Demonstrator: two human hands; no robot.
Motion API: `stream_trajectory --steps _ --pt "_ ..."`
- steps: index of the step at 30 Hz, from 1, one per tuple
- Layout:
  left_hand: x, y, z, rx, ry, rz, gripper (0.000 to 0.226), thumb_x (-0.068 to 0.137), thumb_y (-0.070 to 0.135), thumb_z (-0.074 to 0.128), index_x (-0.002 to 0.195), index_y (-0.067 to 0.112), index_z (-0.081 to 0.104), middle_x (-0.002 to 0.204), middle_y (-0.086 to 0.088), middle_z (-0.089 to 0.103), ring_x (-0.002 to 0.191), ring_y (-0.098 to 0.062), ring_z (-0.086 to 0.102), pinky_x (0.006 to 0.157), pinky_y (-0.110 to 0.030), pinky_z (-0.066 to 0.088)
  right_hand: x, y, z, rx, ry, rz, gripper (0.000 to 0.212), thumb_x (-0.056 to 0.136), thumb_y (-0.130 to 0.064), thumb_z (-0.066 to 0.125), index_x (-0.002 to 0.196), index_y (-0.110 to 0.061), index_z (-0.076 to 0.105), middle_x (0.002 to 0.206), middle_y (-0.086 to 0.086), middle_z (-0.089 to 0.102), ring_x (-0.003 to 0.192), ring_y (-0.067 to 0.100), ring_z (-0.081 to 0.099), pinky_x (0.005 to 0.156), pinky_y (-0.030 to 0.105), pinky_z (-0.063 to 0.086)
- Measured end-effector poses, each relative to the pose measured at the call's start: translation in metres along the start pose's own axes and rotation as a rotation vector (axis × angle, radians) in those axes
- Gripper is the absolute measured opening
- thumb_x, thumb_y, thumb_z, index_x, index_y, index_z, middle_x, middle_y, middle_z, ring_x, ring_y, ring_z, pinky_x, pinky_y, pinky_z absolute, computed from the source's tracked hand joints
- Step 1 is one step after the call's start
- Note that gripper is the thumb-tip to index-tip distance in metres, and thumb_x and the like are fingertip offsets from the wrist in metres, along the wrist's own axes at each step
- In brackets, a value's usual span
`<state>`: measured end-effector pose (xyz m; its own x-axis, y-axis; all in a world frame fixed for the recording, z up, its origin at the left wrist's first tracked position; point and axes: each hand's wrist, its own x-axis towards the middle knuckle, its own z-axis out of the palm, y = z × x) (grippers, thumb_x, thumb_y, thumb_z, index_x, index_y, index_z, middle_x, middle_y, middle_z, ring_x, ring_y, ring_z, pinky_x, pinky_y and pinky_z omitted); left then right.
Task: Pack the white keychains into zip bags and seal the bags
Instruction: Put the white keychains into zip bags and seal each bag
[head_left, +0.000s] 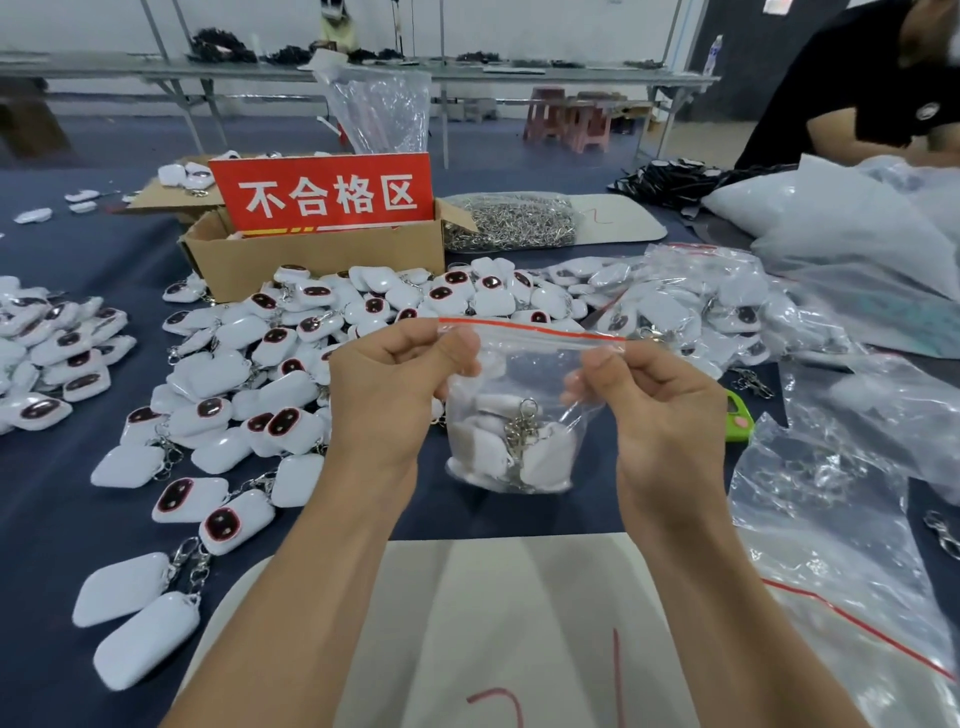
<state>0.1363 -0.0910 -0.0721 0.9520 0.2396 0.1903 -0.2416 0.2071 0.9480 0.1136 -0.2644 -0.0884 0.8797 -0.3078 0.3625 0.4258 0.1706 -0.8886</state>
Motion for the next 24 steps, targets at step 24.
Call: stream_trajectory --steps 24 --pt "-0.009 -0.002 0.004 -0.052 -0.084 -0.023 0.019 0.073 0.014 0.072 0.056 0.022 0.067 0.061 0.003 0.054 0.06 -0.009 0.047 0.067 -0.017 0.042 0.0 0.007 -0.003 0.088 -0.01 0.117 0.018 0.082 -0.011 0.073 0.064 -0.012 0.074 0.06 0.004 0.066 0.062 0.018 0.058 0.069 0.029 0.048"
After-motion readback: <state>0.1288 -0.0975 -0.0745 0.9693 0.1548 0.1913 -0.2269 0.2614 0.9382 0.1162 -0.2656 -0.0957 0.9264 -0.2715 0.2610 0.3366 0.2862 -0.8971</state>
